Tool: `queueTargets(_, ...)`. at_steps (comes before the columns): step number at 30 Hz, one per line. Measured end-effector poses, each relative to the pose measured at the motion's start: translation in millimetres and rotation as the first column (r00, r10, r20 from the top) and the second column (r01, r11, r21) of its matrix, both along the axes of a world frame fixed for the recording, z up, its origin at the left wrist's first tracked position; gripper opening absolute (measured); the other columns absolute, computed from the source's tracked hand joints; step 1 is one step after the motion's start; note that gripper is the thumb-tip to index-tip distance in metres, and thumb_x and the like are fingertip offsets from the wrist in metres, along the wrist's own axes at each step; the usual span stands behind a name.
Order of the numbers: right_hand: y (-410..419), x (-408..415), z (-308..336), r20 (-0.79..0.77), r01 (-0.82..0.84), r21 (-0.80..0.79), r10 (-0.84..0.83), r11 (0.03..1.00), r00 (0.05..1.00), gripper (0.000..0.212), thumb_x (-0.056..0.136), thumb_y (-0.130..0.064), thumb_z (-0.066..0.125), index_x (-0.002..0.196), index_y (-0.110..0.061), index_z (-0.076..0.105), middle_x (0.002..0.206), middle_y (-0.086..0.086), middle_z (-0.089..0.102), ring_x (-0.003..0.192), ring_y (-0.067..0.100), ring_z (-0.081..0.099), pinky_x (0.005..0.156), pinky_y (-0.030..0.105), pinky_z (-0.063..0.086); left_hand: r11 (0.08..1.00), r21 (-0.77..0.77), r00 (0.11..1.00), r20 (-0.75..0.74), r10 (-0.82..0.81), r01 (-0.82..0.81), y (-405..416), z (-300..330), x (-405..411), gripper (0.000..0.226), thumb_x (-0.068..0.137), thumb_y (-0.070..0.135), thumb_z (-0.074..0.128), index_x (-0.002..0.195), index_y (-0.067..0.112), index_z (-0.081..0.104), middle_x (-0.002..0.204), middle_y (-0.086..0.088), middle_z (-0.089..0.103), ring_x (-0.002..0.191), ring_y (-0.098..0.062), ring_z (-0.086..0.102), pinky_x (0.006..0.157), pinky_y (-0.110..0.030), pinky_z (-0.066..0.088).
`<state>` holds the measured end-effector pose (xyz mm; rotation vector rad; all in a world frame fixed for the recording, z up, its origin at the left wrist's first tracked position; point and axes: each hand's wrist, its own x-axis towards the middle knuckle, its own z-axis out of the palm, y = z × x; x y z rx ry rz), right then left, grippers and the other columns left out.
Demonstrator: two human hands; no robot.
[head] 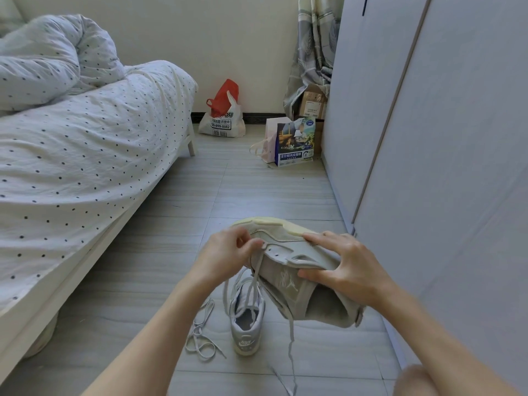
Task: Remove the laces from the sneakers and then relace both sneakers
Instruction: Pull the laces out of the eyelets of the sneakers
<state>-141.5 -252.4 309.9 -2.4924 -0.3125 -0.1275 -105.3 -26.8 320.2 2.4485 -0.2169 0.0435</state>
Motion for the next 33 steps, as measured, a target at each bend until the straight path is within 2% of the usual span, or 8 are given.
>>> queueTargets(3,-9,7,-4,-0.063,0.066,0.098,-0.06,0.993,0.996,0.089,0.05,-0.082,0.052,0.13,-0.042,0.05,0.118,-0.02,0.054,0.11,0.005,0.045,0.096,0.029,0.037,0.91,-0.407,0.992,0.054,0.113,-0.081,4,19,0,0.024,0.093,0.024,0.055,0.075,0.009,0.056,0.066,-0.005,0.055,0.06,-0.014,0.052,0.063,-0.028,0.042)
queueTargets(8,-32,18,-15,-0.153,0.267,0.107,-0.25,0.958,0.956,0.077,0.057,-0.074,0.061,0.128,-0.043,0.054,0.127,-0.007,0.059,0.113,0.015,0.052,0.09,0.031,0.043,0.421,-0.88,0.944,-0.086,0.32,-0.222,33,41,-4,0.027,0.094,0.014,0.05,0.066,0.014,0.047,0.056,0.002,0.043,0.053,-0.012,0.049,0.062,-0.027,0.045)
queueTargets(12,-36,16,-16,-0.145,0.3,0.08,-0.287,0.951,0.947,0.085,0.051,-0.079,0.054,0.128,-0.042,0.055,0.127,-0.008,0.06,0.111,0.015,0.054,0.085,0.029,0.042,0.781,-0.602,0.985,-0.136,0.104,-0.166,28,34,-9,0.024,0.095,0.013,0.049,0.073,0.005,0.056,0.054,-0.005,0.056,0.047,-0.015,0.058,0.055,-0.032,0.05)
queueTargets(14,-33,14,-15,-0.118,0.267,0.092,-0.256,0.959,0.96,0.087,0.05,-0.079,0.053,0.128,-0.041,0.054,0.126,-0.01,0.059,0.109,0.011,0.051,0.087,0.03,0.042,0.99,-0.14,0.98,-0.191,-0.049,0.023,22,23,-11,0.026,0.096,0.029,0.048,0.087,0.01,0.062,0.072,-0.003,0.065,0.062,-0.012,0.063,0.065,-0.03,0.052)
queueTargets(16,-29,11,-12,-0.087,0.222,0.088,-0.215,0.971,0.973,0.087,0.051,-0.08,0.052,0.129,-0.041,0.052,0.122,-0.013,0.059,0.105,0.007,0.046,0.087,0.03,0.039,0.964,0.23,0.982,-0.157,-0.101,0.136,16,10,-9,0.031,0.095,0.041,0.045,0.101,0.016,0.061,0.093,0.003,0.064,0.081,-0.011,0.059,0.074,-0.026,0.047)
queueTargets(21,-11,1,0,0.01,0.111,0.003,-0.111,0.994,0.994,0.091,0.052,-0.081,0.046,0.132,-0.039,0.049,0.115,-0.01,0.057,0.104,0.011,0.046,0.09,0.032,0.038,0.999,0.011,0.993,0.111,-0.032,0.031,3,6,-3,0.021,0.093,0.039,0.051,0.095,0.02,0.059,0.087,0.01,0.059,0.081,-0.007,0.057,0.066,-0.02,0.038)
queueTargets(30,5,-3,8,0.071,0.003,-0.043,0.0,0.999,0.998,0.093,0.054,-0.082,0.044,0.133,-0.035,0.049,0.113,-0.012,0.054,0.106,0.011,0.044,0.095,0.032,0.037,0.998,-0.009,0.996,0.071,-0.054,0.055,-1,1,-2,0.019,0.089,0.032,0.06,0.08,0.016,0.063,0.072,0.009,0.06,0.073,-0.012,0.059,0.069,-0.027,0.049)
queueTargets(33,4,3,3,0.02,0.032,0.07,-0.033,0.997,0.999,0.091,0.052,-0.081,0.047,0.132,-0.037,0.049,0.107,-0.016,0.053,0.104,0.008,0.044,0.091,0.027,0.035,0.967,-0.251,0.992,0.123,-0.004,0.035,1,15,-3,0.013,0.092,0.019,0.056,0.079,0.017,0.059,0.076,0.003,0.063,0.073,-0.013,0.06,0.063,-0.014,0.049)
